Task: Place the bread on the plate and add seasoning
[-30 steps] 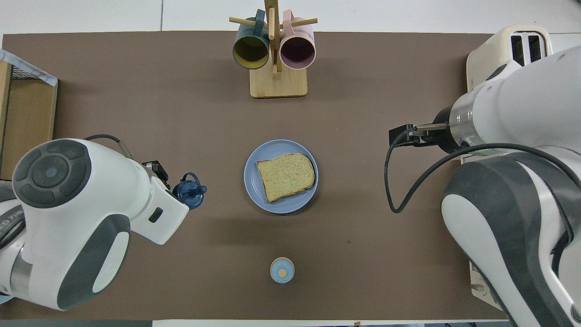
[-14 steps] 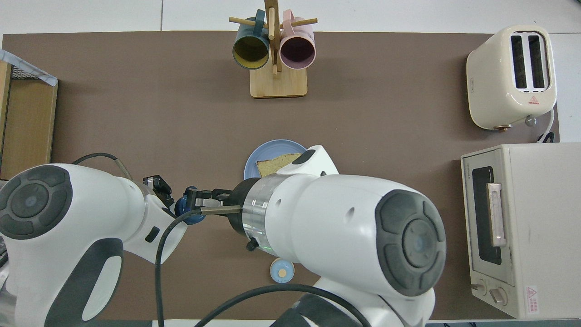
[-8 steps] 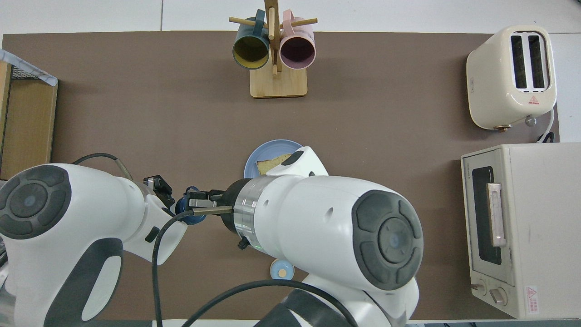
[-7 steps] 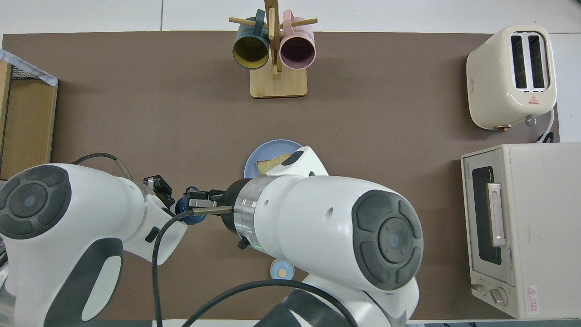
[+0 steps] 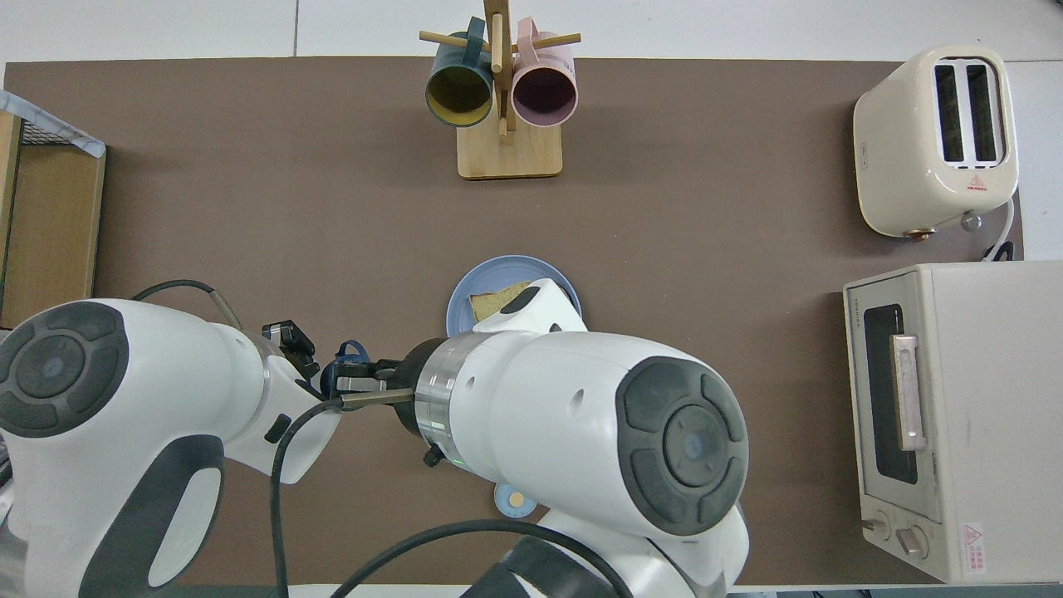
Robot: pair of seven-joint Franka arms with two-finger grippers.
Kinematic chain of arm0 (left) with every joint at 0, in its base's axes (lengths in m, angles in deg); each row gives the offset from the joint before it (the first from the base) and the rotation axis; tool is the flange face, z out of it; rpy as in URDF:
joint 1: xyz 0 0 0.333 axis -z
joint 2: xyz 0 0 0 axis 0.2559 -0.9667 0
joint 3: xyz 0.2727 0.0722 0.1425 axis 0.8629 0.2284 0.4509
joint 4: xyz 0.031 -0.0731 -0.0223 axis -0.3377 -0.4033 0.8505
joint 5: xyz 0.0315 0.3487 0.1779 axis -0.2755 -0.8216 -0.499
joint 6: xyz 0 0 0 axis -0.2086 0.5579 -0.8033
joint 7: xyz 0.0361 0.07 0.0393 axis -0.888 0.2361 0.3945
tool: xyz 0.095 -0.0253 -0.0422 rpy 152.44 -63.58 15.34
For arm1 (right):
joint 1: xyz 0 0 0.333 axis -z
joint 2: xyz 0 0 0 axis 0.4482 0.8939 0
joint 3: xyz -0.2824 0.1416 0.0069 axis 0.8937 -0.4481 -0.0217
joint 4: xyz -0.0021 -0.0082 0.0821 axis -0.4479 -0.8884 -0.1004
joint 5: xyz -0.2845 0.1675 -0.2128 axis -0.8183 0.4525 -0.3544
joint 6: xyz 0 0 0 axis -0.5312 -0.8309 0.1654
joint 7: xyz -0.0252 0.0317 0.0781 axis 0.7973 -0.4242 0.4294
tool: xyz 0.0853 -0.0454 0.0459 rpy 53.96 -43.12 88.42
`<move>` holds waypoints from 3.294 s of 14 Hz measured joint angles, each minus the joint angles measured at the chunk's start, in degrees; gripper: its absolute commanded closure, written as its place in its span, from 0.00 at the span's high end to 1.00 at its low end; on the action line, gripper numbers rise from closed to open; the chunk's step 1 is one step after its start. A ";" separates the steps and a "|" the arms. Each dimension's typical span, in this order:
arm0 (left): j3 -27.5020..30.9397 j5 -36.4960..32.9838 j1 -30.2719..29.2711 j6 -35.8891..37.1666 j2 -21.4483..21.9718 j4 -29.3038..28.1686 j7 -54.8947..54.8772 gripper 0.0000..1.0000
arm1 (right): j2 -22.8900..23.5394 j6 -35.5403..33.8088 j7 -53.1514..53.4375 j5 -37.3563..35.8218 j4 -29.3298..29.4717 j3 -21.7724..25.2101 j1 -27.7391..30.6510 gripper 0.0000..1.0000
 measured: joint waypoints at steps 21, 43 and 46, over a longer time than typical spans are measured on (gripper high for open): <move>0.07 0.05 -0.03 -0.03 0.09 -0.06 0.00 0.00 | -0.02 0.12 0.05 -0.01 -0.02 -0.30 0.06 0.00; 0.26 0.05 -0.07 -0.12 0.10 -0.14 -0.04 0.00 | 0.64 2.30 0.26 -0.05 -0.55 -0.36 0.11 0.00; 0.27 0.21 -0.07 -0.51 0.11 0.15 -0.03 0.00 | 0.68 2.31 2.52 0.26 0.00 0.69 0.06 0.00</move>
